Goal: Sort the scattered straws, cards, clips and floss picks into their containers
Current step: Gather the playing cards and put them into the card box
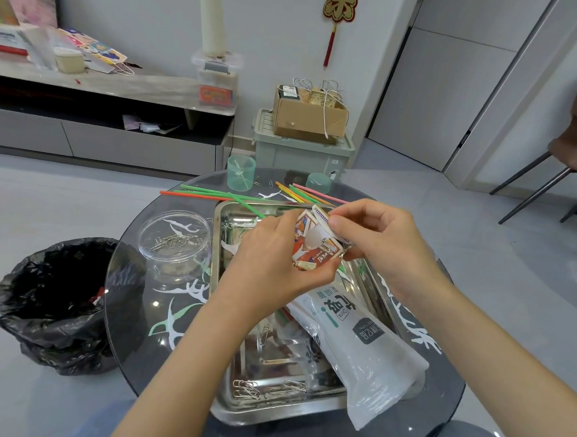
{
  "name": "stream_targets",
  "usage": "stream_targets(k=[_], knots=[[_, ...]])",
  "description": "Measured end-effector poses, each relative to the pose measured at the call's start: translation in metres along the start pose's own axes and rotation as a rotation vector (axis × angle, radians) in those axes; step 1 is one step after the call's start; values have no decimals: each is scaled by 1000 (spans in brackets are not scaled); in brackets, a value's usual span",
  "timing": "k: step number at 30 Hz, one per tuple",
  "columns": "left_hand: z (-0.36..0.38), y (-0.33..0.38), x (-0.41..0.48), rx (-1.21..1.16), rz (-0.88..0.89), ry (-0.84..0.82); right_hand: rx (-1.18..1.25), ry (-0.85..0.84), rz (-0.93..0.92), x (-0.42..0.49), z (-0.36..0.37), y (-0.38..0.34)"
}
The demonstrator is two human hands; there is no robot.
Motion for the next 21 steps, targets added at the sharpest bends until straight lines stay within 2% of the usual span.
stream_targets(k=[9, 16, 21], knots=[[1, 2, 0, 27, 13, 5, 1, 36, 7, -3, -1, 1], [0, -1, 1, 24, -7, 18, -30, 97, -140, -12, 8, -4], [2, -6, 1, 15, -34, 14, 46, 40, -125, -17, 16, 2]])
Point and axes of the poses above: each hand's wrist, its own x-axis towards the middle knuckle, its own z-axis out of the palm, y = z × x, the point moved 10 cm from there along x, towards the middle knuckle, and after that the axes turned 6 degrees about x, right-handed, at the moved point
